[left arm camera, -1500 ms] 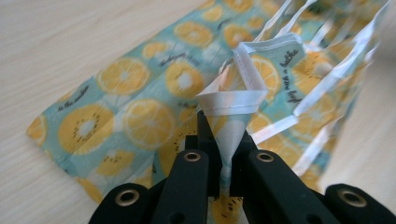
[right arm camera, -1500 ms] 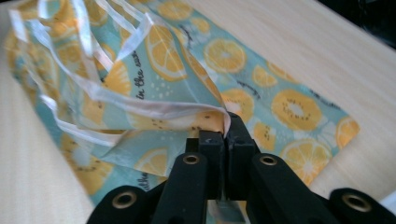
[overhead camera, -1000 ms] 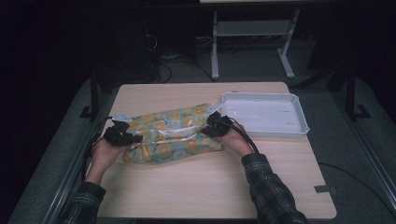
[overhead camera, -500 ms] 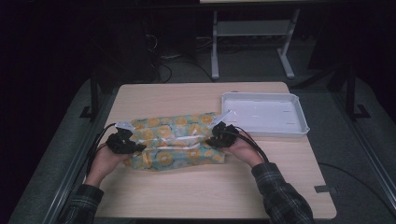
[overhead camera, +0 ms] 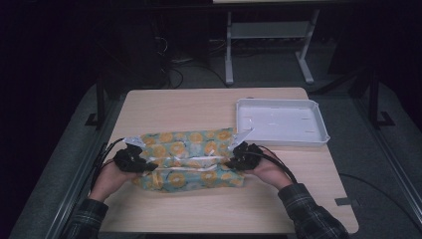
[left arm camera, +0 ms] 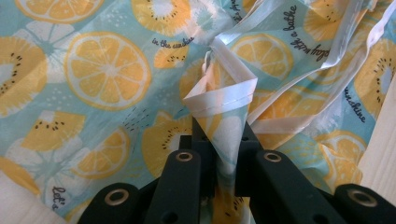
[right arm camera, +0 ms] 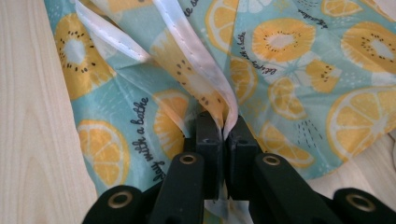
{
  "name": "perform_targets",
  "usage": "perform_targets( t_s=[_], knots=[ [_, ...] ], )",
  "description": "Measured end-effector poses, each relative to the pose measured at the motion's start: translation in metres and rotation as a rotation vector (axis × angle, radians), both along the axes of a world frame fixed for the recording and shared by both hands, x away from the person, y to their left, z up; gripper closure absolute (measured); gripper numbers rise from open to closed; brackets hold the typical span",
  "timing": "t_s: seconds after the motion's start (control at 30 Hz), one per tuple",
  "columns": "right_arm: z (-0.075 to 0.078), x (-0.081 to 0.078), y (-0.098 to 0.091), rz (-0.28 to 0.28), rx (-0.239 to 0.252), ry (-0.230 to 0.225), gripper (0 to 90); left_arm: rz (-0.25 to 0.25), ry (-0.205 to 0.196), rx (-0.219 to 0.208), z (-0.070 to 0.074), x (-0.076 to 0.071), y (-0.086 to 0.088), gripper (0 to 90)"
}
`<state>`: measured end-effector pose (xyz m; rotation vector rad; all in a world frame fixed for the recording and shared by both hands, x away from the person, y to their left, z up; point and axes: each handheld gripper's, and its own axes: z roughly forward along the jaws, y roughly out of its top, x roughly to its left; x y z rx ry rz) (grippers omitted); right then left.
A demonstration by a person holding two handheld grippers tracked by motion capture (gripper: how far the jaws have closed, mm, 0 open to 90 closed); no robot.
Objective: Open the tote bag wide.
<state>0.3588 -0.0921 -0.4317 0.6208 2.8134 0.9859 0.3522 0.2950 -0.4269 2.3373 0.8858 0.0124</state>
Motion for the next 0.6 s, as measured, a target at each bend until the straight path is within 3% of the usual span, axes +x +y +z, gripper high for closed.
perform_targets(
  t_s=[0.17,0.2,0.33,0.6],
  knots=[
    [0.006,0.000,-0.005,-0.023,0.039,0.033,73.2,-0.004,0.010,0.000,-0.001,0.002,0.000,83.9],
    [0.008,0.002,-0.007,-0.005,0.043,0.016,69.4,-0.005,0.011,-0.001,-0.002,0.002,0.000,83.9],
    [0.020,0.000,-0.012,-0.023,0.106,0.036,57.7,0.000,0.009,-0.007,-0.002,0.003,0.000,84.2],
    [0.051,-0.003,-0.012,0.000,0.164,-0.047,46.6,0.009,0.015,-0.019,-0.003,0.005,0.001,84.2]
  ],
)
